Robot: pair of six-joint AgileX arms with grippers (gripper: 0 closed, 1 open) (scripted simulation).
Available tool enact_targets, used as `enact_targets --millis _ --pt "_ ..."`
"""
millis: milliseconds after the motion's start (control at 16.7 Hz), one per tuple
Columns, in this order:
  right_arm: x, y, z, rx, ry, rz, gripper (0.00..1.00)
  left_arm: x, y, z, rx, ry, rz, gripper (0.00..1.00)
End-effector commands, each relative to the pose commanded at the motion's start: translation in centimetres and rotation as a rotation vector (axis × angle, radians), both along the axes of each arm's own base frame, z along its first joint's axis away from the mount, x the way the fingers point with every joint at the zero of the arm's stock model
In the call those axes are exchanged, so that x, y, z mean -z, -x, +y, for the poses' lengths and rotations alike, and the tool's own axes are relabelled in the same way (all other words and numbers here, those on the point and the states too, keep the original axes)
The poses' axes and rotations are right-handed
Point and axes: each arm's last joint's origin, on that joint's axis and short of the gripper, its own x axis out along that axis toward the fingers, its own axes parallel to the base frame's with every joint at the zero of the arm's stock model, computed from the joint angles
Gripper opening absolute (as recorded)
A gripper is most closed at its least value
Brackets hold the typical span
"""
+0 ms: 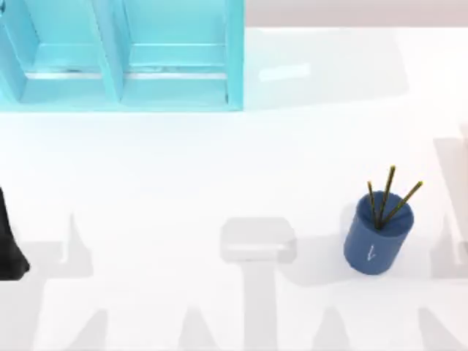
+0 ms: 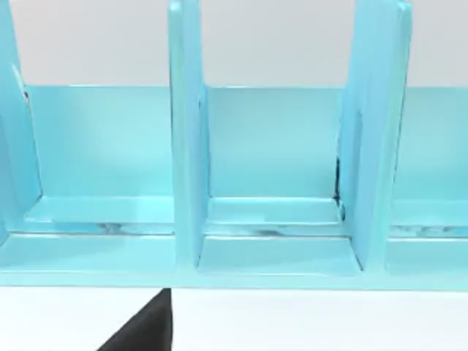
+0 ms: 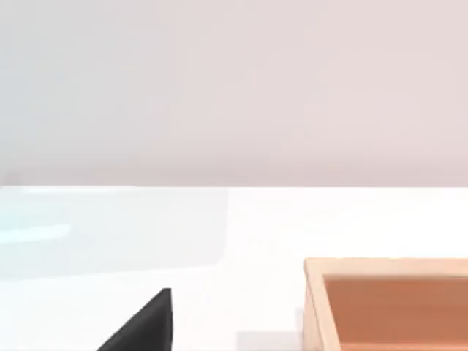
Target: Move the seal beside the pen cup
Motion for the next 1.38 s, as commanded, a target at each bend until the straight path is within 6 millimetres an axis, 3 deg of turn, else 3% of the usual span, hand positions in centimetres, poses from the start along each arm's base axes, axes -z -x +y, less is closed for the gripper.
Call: enact_targets --millis 300,480,660,840,960,1200,1380 --pt "0.0 0.0 0.0 0.000 0.000 0.000 1.00 -1.1 0.0 0.2 -0.017 -0.014 0.057 1.00" --pt "0.0 0.0 0.0 0.000 0.000 0.000 1.00 -4.0 -0.5 0.5 -0.042 -0.042 0.190 1.00" --pt "0.0 0.0 0.0 0.000 0.000 0.000 1.00 -7.6 -2.3 1.1 -0.062 -0.069 0.405 1.00" --pt "0.0 0.0 0.0 0.000 0.000 0.000 1.00 -10.3 -6.1 2.1 -0.068 -0.084 0.694 1.00" --pt "0.0 0.0 0.0 0.000 0.000 0.000 1.00 -11.0 -9.4 3.1 -0.062 -0.082 0.904 1.00" --pt "0.0 0.0 0.0 0.000 0.000 0.000 1.00 -10.4 -16.0 5.6 -0.032 -0.058 1.270 1.00" --pt "0.0 0.0 0.0 0.000 0.000 0.000 1.00 -9.6 -19.6 7.4 -0.006 -0.036 1.449 1.00"
